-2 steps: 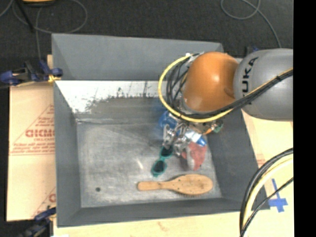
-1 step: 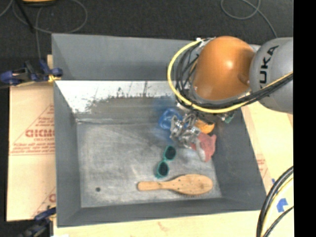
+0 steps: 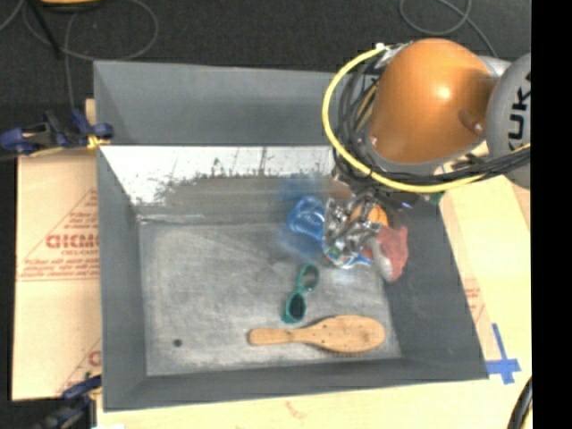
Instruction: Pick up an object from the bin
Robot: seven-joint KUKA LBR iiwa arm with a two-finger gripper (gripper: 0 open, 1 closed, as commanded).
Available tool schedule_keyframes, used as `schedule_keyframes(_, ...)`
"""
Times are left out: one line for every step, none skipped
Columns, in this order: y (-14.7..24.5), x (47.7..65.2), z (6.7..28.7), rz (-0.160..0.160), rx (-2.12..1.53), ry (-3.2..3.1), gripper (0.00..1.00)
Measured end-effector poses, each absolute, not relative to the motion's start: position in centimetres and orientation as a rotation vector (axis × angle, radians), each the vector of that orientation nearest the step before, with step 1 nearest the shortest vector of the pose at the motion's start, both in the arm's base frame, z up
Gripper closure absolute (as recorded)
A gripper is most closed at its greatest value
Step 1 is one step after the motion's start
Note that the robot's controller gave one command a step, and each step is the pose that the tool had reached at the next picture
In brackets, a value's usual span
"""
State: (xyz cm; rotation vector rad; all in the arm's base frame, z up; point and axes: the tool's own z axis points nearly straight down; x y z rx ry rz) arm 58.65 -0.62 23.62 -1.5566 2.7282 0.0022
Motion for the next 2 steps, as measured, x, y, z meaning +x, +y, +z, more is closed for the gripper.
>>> schedule_keyframes(-1.0, 59.1, 18.5, -0.004, -1.635, 2.673, 0.0)
schedule_keyframes(-1.6, 60.1, 7.9, -0.019, -1.632, 2.67, 1.0)
